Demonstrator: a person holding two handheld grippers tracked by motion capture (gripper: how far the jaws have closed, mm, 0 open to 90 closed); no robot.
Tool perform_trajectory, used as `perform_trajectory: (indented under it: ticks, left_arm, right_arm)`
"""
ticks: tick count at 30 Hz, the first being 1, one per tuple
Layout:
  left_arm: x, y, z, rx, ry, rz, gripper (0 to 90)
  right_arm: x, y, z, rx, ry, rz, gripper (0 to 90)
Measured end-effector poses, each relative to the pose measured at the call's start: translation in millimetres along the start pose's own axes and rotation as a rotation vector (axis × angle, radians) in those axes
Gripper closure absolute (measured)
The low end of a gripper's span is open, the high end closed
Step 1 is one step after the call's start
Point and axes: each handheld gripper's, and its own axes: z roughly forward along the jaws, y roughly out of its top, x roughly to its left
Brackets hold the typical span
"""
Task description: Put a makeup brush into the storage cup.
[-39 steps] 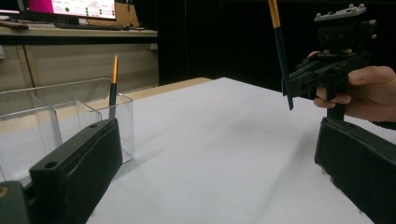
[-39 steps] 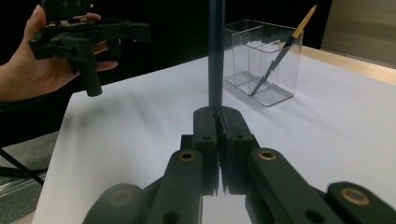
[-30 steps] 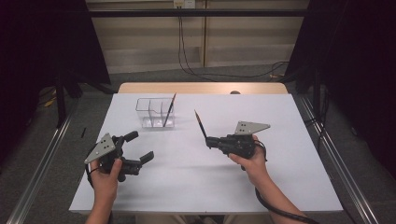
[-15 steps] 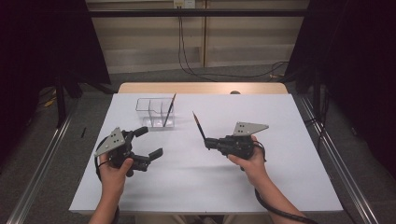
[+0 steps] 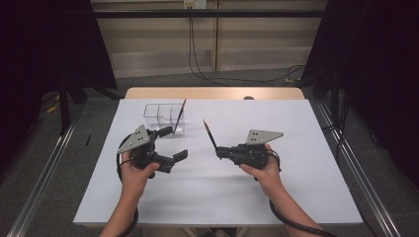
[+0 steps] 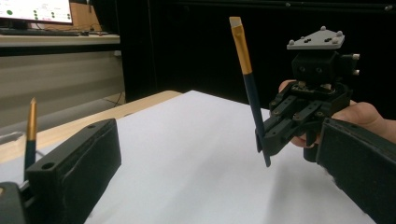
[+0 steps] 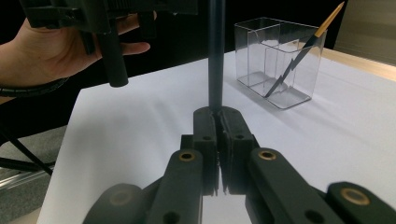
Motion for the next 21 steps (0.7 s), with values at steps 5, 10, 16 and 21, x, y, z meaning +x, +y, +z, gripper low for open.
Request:
perform_trajectory:
  ticks: [5, 10, 16, 21]
  left_arm:
    - [0.5, 6.5, 11.9, 0.003, -0.013, -0.027, 0.0]
    - [-1.3, 11.7, 24.1, 0.010, -0.021, -0.037, 0.0]
    - [-4.1, 15.6, 36.0, 0.014, -0.029, -0.061, 0.0]
    - [-6.5, 18.7, 45.7, 0.024, -0.033, -0.057, 2.0]
  right_arm:
    - [0.6, 0.1, 0.6, 0.001, 0.003, -0.006, 86.4]
    - [0.7, -0.2, 0.4, 0.004, 0.004, -0.005, 86.4]
    - [1.0, 0.3, -0.1, 0.000, 0.005, -0.011, 86.4]
    - [0.8, -0.6, -0.1, 0.001, 0.005, -0.010, 86.4]
